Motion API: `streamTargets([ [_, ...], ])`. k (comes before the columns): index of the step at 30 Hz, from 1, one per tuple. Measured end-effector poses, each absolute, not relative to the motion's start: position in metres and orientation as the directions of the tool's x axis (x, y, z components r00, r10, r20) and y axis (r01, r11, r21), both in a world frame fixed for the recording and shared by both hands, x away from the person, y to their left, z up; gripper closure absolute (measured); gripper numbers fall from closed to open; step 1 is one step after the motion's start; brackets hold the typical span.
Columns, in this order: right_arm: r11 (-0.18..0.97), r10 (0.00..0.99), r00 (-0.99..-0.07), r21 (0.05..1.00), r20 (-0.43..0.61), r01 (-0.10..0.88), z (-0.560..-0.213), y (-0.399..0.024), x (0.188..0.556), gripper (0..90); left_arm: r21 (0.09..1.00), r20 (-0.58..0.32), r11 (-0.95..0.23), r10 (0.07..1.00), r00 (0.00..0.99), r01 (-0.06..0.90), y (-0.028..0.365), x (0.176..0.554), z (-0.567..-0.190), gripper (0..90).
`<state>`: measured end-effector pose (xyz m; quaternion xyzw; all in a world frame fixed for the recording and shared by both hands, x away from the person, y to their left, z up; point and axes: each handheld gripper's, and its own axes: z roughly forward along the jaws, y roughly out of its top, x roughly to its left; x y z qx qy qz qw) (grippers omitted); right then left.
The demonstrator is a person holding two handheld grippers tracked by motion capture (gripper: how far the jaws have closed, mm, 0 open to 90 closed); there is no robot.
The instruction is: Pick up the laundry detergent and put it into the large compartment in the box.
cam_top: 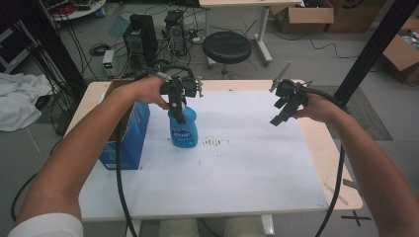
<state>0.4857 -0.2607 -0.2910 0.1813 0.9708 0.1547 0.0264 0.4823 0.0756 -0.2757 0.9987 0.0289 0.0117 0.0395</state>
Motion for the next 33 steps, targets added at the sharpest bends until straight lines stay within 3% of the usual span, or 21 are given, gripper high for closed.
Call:
streamTargets([
  [33,0.888,0.360,-0.933,0.302,0.011,0.346,-0.2939,-0.2562,0.4877,17.0,0.054,0.024,-0.998,0.021,0.999,0.020,0.0764,0.4822,-0.2854,25.9],
])
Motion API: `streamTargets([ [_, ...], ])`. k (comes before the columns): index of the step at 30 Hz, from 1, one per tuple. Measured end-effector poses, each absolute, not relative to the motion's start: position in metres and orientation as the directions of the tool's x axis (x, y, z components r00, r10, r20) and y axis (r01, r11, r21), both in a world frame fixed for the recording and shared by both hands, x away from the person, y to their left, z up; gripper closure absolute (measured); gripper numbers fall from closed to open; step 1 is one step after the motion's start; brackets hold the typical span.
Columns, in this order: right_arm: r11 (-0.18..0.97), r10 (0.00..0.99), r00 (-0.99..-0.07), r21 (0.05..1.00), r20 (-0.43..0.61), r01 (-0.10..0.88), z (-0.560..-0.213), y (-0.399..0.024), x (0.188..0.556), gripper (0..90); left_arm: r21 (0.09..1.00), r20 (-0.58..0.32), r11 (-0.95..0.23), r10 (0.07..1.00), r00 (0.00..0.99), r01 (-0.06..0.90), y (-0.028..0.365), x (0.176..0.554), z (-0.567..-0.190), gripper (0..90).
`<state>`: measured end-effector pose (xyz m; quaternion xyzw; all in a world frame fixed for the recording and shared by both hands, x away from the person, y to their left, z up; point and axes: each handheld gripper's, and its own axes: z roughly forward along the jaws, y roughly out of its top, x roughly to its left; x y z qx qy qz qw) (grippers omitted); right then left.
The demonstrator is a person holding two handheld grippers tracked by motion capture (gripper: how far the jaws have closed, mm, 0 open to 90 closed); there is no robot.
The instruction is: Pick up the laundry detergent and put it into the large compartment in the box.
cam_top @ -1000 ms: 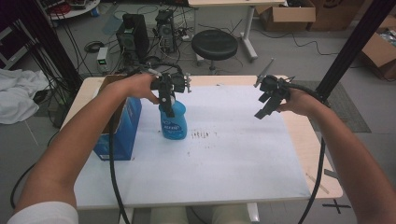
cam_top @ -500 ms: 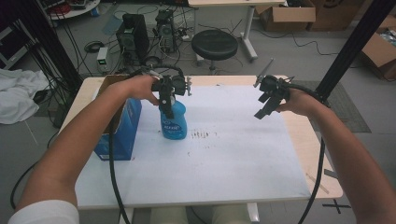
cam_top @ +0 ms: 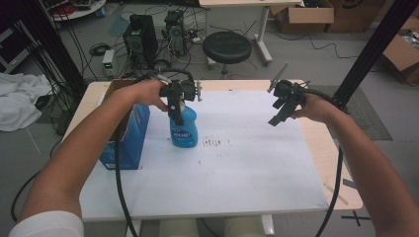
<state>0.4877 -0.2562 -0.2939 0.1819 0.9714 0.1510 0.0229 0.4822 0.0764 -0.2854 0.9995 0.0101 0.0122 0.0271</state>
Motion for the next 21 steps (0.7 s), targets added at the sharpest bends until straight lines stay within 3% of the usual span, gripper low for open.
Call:
streamTargets([
  [21,0.892,0.357,-0.934,0.294,0.010,0.345,-0.2950,-0.2534,0.4871,17.0,0.066,0.022,-0.998,0.008,1.000,0.007,0.0769,0.4810,-0.2836,32.3],
])
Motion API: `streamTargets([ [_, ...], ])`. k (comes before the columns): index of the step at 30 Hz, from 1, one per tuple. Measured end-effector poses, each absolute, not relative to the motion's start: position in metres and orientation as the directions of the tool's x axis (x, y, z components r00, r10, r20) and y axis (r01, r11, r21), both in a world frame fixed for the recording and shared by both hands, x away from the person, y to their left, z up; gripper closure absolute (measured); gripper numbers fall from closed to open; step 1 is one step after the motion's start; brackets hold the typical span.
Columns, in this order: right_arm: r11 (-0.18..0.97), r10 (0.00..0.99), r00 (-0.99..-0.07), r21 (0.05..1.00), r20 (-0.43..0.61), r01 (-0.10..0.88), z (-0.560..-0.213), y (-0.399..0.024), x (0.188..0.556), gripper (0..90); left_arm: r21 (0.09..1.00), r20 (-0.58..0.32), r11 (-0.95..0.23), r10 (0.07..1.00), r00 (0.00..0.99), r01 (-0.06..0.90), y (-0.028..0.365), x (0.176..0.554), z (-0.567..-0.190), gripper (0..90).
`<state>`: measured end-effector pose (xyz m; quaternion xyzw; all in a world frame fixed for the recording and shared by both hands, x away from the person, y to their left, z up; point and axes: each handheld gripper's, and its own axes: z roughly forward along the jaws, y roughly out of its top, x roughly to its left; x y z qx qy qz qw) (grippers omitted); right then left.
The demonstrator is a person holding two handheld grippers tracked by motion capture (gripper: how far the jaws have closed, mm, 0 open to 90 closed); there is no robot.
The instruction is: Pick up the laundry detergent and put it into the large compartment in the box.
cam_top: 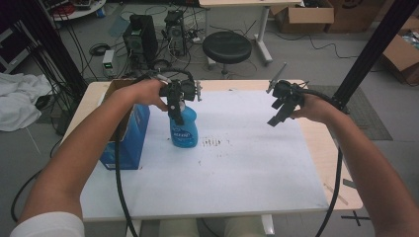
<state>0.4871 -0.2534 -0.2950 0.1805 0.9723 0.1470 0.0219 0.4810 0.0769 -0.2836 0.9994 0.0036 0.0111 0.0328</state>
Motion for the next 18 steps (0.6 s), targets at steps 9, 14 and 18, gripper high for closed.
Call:
streamTargets([
  [9,0.894,0.353,-0.936,0.290,0.012,0.341,-0.2962,-0.2522,0.4874,17.1,0.073,0.007,-0.997,-0.002,1.000,-0.002,0.0776,0.4812,-0.2831,36.9],
  [14,0.896,0.354,-0.935,0.280,0.014,0.343,-0.2978,-0.2512,0.4874,17.1,0.072,0.010,-0.997,-0.007,1.000,-0.008,0.0778,0.4804,-0.2828,37.3],
  [18,0.897,0.351,-0.936,0.283,0.012,0.340,-0.2979,-0.2500,0.4874,17.2,0.078,0.015,-0.997,-0.007,1.000,-0.008,0.0782,0.4789,-0.2822,37.7],
])
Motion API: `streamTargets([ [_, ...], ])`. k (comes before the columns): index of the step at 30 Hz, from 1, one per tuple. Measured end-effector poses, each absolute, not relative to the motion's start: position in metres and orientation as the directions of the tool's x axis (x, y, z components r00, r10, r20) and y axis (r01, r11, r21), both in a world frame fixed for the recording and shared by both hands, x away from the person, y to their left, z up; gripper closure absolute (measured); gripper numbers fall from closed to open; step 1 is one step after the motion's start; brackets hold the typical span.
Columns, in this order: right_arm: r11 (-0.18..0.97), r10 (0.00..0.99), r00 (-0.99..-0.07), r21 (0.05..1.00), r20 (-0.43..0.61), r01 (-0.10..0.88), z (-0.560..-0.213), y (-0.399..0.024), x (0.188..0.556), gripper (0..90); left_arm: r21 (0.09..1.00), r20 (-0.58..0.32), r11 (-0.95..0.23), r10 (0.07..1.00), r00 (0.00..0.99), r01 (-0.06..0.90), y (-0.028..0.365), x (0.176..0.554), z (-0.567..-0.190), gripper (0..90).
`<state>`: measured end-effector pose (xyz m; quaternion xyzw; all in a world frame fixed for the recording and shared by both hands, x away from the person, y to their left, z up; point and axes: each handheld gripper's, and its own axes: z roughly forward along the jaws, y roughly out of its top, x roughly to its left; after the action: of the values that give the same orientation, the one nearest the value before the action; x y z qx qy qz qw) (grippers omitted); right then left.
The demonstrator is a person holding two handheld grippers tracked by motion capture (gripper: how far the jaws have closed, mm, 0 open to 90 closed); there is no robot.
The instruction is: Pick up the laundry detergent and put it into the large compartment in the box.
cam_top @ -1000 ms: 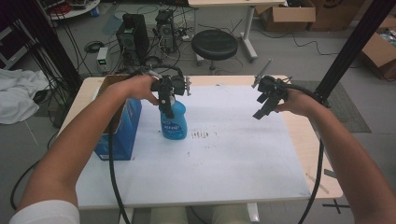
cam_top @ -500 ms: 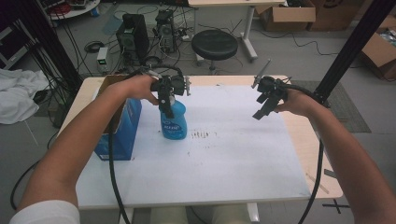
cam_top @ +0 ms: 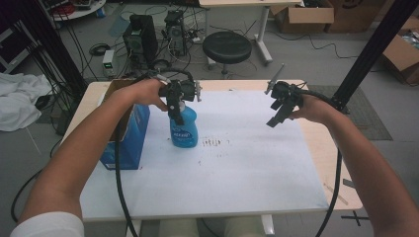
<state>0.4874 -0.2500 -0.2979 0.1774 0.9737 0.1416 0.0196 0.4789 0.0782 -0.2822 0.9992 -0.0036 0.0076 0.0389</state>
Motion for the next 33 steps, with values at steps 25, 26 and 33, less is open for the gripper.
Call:
streamTargets([
  [25,0.899,0.320,-0.947,0.314,0.009,0.307,-0.292,-0.248,0.479,17.6,0.157,0.047,-0.902,0.414,0.909,0.402,0.086,0.461,-0.201,37.8],
  [26,0.899,0.318,-0.948,0.315,0.008,0.304,-0.291,-0.248,0.478,17.6,0.160,0.048,-0.894,0.431,0.901,0.419,0.087,0.461,-0.199,37.8],
  [33,0.897,0.317,-0.949,0.323,0.008,0.302,-0.289,-0.250,0.472,17.8,0.179,0.074,-0.812,0.574,0.816,0.555,0.096,0.460,-0.178,37.8],
])
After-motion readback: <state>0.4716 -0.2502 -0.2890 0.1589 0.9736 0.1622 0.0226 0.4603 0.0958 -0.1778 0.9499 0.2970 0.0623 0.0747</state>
